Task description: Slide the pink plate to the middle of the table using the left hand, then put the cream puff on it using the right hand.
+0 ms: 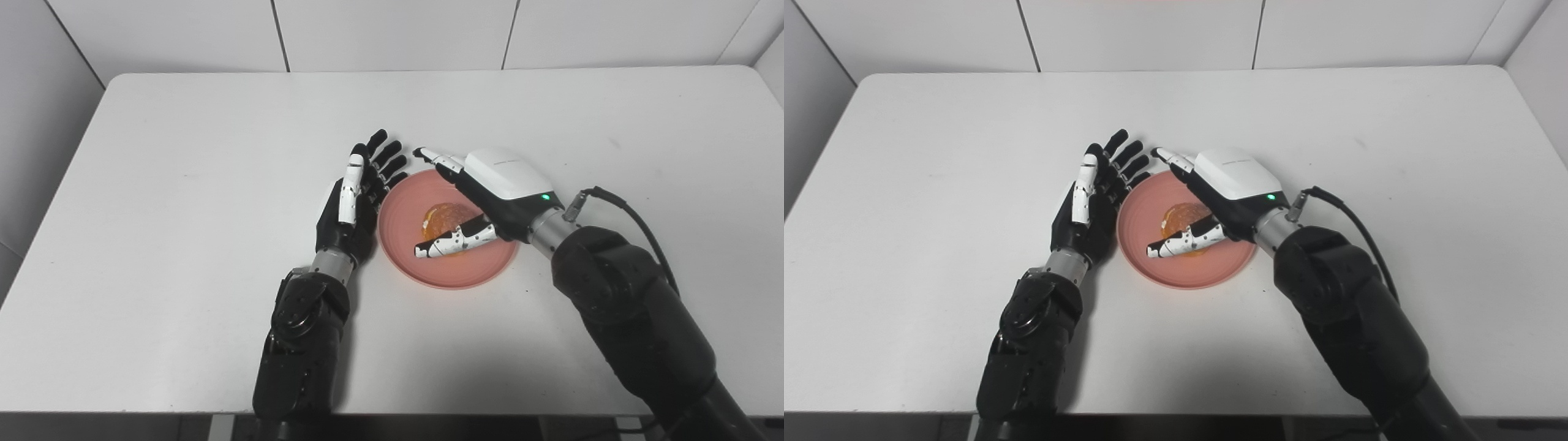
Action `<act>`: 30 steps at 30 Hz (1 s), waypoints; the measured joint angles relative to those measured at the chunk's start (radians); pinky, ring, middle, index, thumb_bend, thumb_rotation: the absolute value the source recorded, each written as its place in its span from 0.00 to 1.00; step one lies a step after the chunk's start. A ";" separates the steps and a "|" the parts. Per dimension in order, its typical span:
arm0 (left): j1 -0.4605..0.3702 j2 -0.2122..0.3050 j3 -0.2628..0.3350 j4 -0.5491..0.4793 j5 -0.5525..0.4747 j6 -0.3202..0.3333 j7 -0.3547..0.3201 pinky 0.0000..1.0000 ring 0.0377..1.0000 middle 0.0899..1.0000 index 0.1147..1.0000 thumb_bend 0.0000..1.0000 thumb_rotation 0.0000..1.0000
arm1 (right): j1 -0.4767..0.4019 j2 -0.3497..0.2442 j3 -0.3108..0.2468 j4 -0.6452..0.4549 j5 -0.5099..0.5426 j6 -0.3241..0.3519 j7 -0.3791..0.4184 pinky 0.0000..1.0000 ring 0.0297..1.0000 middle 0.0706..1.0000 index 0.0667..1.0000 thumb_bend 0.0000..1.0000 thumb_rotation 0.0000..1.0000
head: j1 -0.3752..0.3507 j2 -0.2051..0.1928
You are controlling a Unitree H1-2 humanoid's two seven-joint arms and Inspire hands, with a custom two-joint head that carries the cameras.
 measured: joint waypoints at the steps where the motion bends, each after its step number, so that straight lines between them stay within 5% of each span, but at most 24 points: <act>1: 0.000 0.000 0.001 0.000 0.000 0.000 0.000 0.90 0.91 0.91 0.91 0.40 1.00 | 0.001 0.003 -0.012 -0.003 0.015 -0.004 -0.013 0.73 0.89 0.95 0.98 0.99 0.65 | 0.002 -0.006; 11: -0.001 0.042 0.002 -0.020 0.056 -0.009 0.006 1.00 1.00 1.00 1.00 0.42 1.00 | 0.110 0.027 -0.143 0.034 0.141 -0.079 -0.220 0.93 1.00 1.00 1.00 0.97 0.99 | 0.008 -0.026; 15: -0.001 0.069 -0.007 -0.044 0.090 -0.001 0.006 1.00 1.00 1.00 1.00 0.42 1.00 | 0.133 0.068 -0.187 0.032 0.190 -0.076 -0.253 0.92 1.00 1.00 1.00 0.98 1.00 | 0.009 -0.032; 30: 0.073 0.175 -0.064 -0.205 0.212 -0.011 -0.003 1.00 1.00 1.00 1.00 0.48 1.00 | 0.293 0.187 -0.297 0.021 0.346 -0.102 -0.463 0.97 1.00 1.00 1.00 0.64 1.00 | 0.028 -0.032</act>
